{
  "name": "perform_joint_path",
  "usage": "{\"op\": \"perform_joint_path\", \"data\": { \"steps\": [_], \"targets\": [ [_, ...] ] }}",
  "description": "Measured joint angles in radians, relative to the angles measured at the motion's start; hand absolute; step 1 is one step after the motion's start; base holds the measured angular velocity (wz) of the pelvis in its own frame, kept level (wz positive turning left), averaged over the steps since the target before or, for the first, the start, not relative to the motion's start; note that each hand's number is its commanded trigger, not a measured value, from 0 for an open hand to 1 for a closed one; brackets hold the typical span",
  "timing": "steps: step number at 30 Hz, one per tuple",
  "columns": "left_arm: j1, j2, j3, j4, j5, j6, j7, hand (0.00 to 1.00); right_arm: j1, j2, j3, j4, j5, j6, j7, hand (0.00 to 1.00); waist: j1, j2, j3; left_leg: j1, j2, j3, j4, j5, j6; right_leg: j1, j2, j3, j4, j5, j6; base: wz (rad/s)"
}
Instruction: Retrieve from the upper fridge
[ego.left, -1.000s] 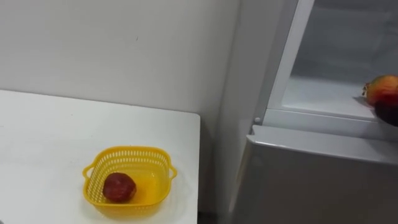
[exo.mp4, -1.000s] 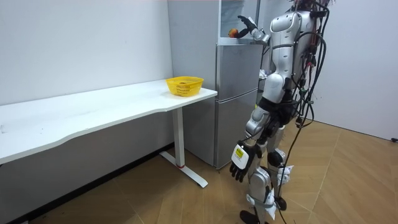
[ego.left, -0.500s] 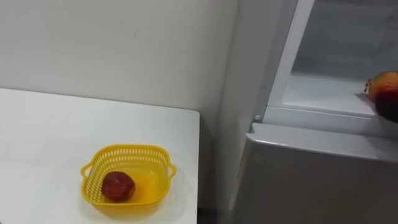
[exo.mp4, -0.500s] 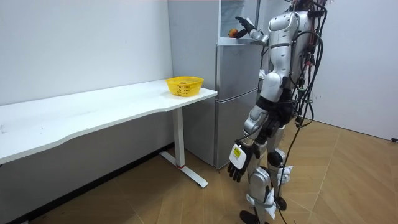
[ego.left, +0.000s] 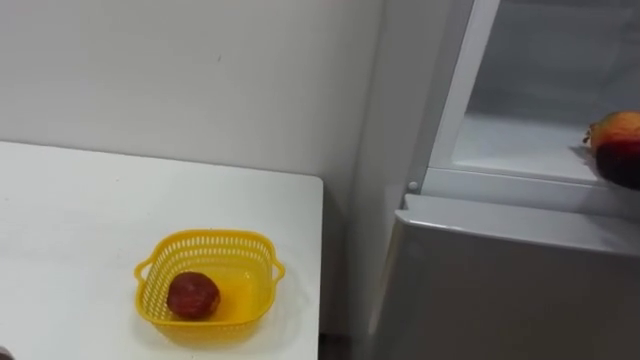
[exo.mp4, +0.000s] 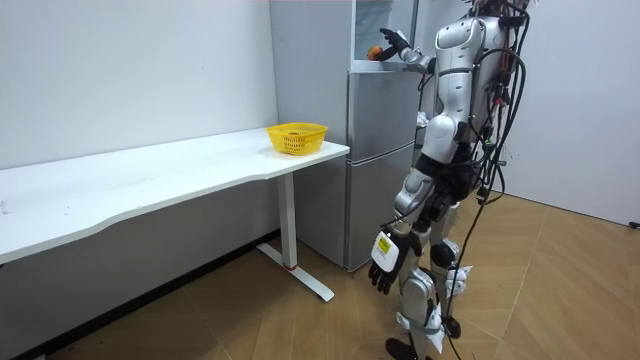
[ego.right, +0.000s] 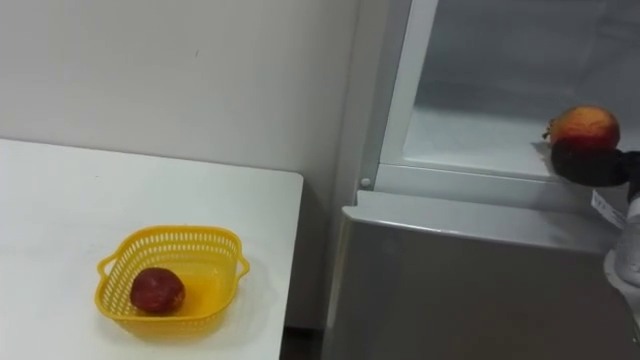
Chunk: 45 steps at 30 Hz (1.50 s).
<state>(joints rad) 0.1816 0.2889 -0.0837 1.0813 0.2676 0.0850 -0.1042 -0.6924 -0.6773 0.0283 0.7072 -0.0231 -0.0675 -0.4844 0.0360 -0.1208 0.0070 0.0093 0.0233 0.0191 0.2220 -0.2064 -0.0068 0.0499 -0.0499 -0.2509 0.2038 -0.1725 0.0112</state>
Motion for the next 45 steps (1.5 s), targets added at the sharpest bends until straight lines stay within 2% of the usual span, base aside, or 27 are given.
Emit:
{"op": "perform_joint_path", "data": {
  "steps": [9, 11, 18, 23, 26, 32, 36, 45],
  "targets": [
    [0.000, 0.000, 0.000, -0.001, -0.001, 0.002, 0.000, 0.00, -0.001, 0.000, -0.001, 0.002, 0.048, -0.006, 0.021, 0.00, -0.009, 0.002, -0.0015, -0.009, -0.001, -0.006, 0.006, 0.000, 0.000, -0.002, 0.000, -0.005, -0.001, 0.000, -0.001, 0.01],
    [0.001, 0.001, 0.000, -0.002, -0.001, 0.002, 0.000, 0.00, -0.003, -0.001, -0.001, 0.002, 0.066, -0.006, 0.044, 0.00, -0.012, 0.003, -0.0113, -0.020, -0.001, -0.006, 0.007, 0.001, -0.001, -0.015, 0.000, -0.004, 0.001, 0.001, -0.002, 0.00],
    [0.002, 0.005, 0.003, -0.001, -0.001, 0.003, 0.004, 0.00, -0.017, -0.012, -0.001, 0.027, 0.163, 0.003, 0.135, 0.00, -0.016, 0.000, -0.0141, -0.018, 0.000, -0.006, 0.006, 0.001, -0.001, -0.016, 0.000, -0.003, 0.001, 0.002, -0.003, 0.00],
    [0.001, 0.008, 0.002, -0.001, 0.001, 0.011, 0.004, 0.00, -0.038, -0.030, 0.005, 0.067, 0.219, 0.007, 0.212, 0.00, -0.014, -0.010, -0.0096, -0.015, 0.001, 0.000, 0.004, 0.001, -0.002, -0.017, 0.000, 0.001, 0.001, 0.002, -0.004, -0.02],
    [0.001, 0.010, 0.002, -0.001, 0.001, 0.018, 0.004, 0.00, -0.064, -0.041, 0.029, 0.089, 0.260, 0.023, 0.251, 0.00, -0.015, -0.014, -0.0063, -0.014, 0.002, 0.003, 0.004, 0.001, -0.002, -0.017, 0.000, 0.001, 0.002, 0.003, -0.006, -0.04],
    [0.005, 0.012, 0.002, -0.001, 0.000, 0.018, 0.004, 0.00, -0.094, -0.053, 0.034, 0.125, 0.289, 0.037, 0.327, 0.00, -0.016, -0.014, -0.0038, -0.015, 0.002, 0.003, 0.006, 0.001, -0.002, -0.017, 0.001, 0.002, 0.002, 0.004, -0.007, 0.00],
    [0.008, 0.012, 0.002, -0.001, -0.001, 0.018, 0.003, 0.00, -0.094, -0.062, 0.038, 0.125, 0.304, 0.037, 0.336, 0.00, -0.010, -0.010, -0.0010, -0.012, 0.003, 0.005, 0.005, 0.001, -0.002, -0.017, 0.001, 0.002, 0.002, 0.004, -0.007, 0.00],
    [0.019, 0.012, 0.004, -0.002, 0.000, 0.018, -0.005, 0.00, -0.094, -0.063, 0.037, 0.125, 0.398, 0.044, 0.367, 0.00, -0.005, -0.011, -0.0013, -0.006, 0.004, 0.006, 0.001, 0.002, -0.004, -0.016, 0.003, 0.002, 0.002, 0.004, -0.007, 0.00]
  ]
}}
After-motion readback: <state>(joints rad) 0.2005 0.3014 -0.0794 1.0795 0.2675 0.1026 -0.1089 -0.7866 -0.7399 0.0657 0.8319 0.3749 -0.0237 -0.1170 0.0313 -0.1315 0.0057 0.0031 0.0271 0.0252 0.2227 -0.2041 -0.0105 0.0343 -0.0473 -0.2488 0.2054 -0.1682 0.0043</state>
